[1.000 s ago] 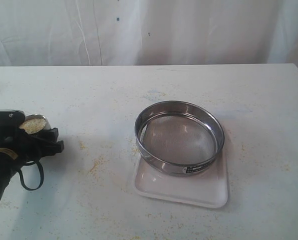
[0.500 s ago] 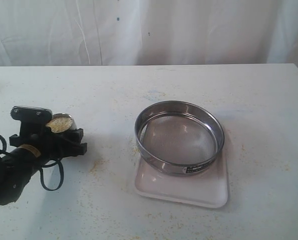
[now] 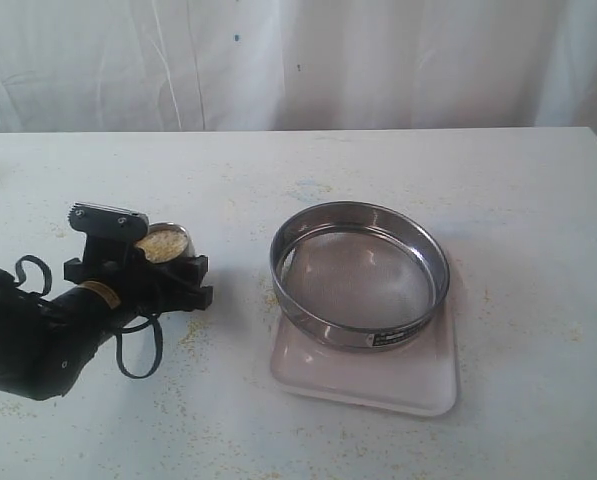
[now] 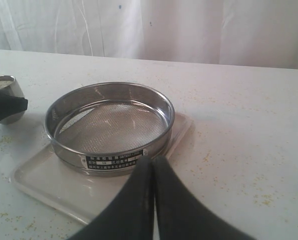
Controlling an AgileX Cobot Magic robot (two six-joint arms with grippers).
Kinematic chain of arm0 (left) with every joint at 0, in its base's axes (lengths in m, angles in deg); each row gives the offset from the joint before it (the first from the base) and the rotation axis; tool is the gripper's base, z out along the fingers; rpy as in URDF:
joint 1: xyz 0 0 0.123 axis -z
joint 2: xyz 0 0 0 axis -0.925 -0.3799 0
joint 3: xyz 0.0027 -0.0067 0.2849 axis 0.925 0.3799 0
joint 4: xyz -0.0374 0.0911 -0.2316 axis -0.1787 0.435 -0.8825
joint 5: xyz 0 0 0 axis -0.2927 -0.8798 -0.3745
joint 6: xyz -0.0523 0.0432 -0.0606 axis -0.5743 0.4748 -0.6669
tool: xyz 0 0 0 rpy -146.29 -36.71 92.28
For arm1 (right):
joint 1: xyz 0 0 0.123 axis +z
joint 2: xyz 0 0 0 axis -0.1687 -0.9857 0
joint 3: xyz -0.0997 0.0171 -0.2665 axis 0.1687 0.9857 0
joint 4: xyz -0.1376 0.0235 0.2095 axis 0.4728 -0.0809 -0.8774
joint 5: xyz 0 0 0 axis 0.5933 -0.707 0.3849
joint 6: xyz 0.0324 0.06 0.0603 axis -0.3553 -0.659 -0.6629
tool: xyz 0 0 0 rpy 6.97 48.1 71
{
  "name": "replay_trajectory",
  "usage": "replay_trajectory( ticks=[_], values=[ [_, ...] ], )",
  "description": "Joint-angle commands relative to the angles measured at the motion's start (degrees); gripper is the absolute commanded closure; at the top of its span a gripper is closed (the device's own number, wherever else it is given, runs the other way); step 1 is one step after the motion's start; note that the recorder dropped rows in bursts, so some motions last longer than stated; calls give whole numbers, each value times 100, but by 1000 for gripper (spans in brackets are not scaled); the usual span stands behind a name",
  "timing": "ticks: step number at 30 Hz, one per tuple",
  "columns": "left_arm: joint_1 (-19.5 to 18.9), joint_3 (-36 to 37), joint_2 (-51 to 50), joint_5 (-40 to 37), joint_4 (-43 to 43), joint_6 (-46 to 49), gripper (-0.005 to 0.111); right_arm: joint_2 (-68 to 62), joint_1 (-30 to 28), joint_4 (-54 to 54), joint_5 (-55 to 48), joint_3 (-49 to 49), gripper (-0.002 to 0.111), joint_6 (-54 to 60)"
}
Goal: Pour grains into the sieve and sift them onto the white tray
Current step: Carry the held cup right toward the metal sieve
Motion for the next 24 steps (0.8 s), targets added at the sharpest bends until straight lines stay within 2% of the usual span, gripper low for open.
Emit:
replay_trajectory(
  ticks=[1,10,15,19,24],
  values=[
    [139,-132,35,46,28,27,106,37,-24,12,38,39,108,-9],
    [327,-156,59,16,77,184,106,37,-24,12,38,39,108,-9],
    [447,-365,186,-617,215,380,106,37,-24,12,38,39,108,-9],
    [454,-494,291,-659,228,394,106,37,-24,12,38,39,108,-9],
    [454,-650,502,-1150,241,657,106,37,-24,12,38,39,108,-9]
  ],
)
